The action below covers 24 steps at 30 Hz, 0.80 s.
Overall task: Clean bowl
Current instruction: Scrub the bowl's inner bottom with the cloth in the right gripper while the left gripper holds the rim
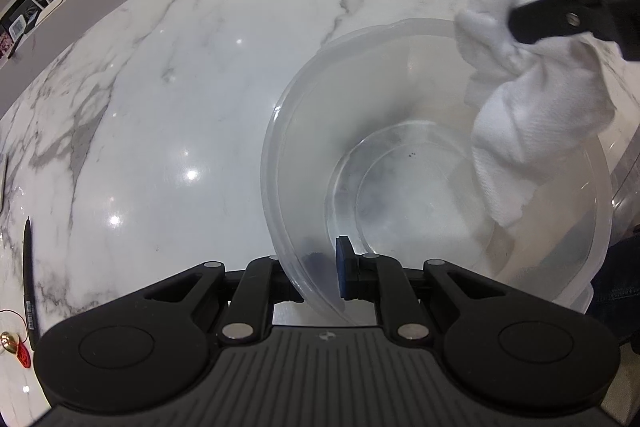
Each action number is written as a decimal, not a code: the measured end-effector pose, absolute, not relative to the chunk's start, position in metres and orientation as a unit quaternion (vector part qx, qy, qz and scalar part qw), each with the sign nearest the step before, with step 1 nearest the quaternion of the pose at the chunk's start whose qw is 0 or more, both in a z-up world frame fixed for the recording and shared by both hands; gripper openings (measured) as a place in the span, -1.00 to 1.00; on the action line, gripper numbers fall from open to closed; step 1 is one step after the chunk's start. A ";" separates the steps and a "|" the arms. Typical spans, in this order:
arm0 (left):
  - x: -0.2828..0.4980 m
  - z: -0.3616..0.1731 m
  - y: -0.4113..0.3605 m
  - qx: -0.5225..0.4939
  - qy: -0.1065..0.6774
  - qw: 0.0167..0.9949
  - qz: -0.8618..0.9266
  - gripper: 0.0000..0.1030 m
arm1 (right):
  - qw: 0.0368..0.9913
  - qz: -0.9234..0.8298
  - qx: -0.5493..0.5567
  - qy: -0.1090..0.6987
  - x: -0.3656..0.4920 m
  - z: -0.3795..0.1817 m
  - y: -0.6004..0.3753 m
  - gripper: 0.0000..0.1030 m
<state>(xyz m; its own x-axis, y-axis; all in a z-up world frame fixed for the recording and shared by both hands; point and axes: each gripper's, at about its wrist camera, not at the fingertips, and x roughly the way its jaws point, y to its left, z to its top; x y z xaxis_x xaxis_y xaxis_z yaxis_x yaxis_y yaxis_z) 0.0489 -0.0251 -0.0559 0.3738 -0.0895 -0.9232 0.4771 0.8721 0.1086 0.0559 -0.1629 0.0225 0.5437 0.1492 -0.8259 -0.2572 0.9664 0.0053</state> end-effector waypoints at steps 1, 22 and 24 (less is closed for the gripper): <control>0.048 -0.056 -0.026 0.182 0.531 0.809 -0.175 -0.77 | 0.877 0.120 -0.056 0.462 0.057 0.022 -0.162 -0.79; 0.033 -0.048 -0.040 0.180 0.531 0.809 -0.176 -0.78 | 0.863 0.198 0.012 0.465 0.092 0.013 -0.137 -0.79; 0.035 -0.048 -0.038 0.179 0.531 0.809 -0.177 -0.78 | 0.861 0.205 0.015 0.465 0.094 0.012 -0.134 -0.79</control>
<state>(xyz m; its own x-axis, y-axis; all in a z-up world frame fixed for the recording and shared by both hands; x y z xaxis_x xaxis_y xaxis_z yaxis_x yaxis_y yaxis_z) 0.0354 -0.0379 -0.0484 0.3728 -0.0954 -0.9230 0.4769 0.8730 0.1023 0.0943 -0.1339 0.0120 0.4835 0.3663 -0.7950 -0.3387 0.9158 0.2159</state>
